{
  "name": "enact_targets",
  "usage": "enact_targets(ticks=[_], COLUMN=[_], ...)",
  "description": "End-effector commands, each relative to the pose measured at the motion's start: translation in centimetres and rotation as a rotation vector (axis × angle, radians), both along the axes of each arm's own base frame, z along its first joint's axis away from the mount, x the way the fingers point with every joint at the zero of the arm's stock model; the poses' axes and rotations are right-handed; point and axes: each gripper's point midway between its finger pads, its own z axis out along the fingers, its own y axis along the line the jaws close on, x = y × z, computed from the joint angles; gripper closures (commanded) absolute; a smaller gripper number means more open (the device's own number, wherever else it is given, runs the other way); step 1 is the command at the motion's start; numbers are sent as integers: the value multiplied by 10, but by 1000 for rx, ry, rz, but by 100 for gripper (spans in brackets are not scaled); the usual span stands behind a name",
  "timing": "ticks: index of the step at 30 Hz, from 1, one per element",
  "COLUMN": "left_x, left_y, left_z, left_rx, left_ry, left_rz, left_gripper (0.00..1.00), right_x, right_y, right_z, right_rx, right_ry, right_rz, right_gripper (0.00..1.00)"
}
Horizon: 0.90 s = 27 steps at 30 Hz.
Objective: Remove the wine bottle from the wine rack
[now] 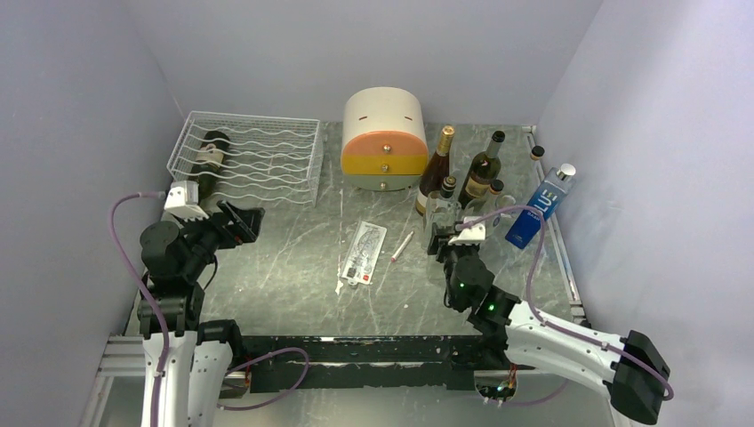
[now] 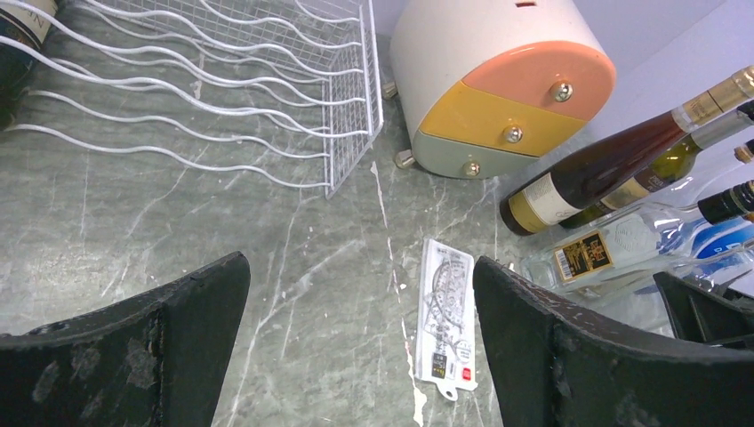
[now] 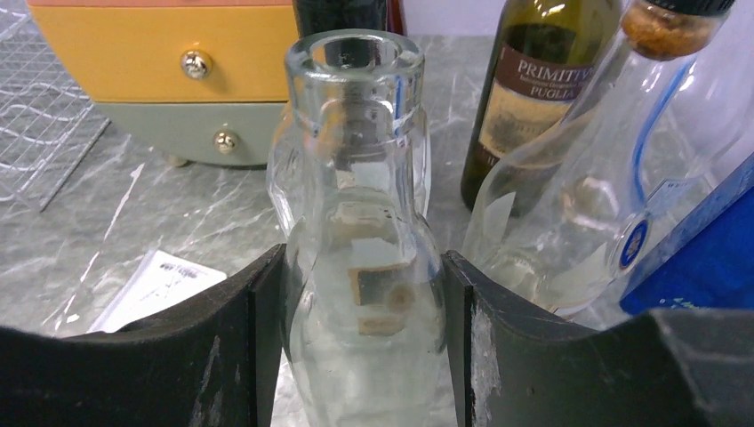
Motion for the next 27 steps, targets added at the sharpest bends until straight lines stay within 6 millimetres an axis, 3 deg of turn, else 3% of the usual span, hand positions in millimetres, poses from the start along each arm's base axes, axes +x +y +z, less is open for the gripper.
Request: enact_targets(ticks=[1,7,14,19,27], left_x=[-3,1,-2,-1,-3], left_y=[-4,-6,-6,-6,-6], left_z=[12,9,13,12,13], left_rx=[16,14,17,17,17], left_ry=[-63,-49,-69,-66,-70], left_rz=[-28,-42,-41,-42,-42], left_gripper=[1,1,1,1,1], right_x=[4,1,-3,-5,-4], right_y=[-7,-12,1,2,5], right_z=[43,47,19,7,-6], right_rx=[64,83,116,110,89], right_ry=[-171,-233,-144,-113,-76], right_rz=[-32,-26,48,66,67], right_gripper=[100,100,99,84,72])
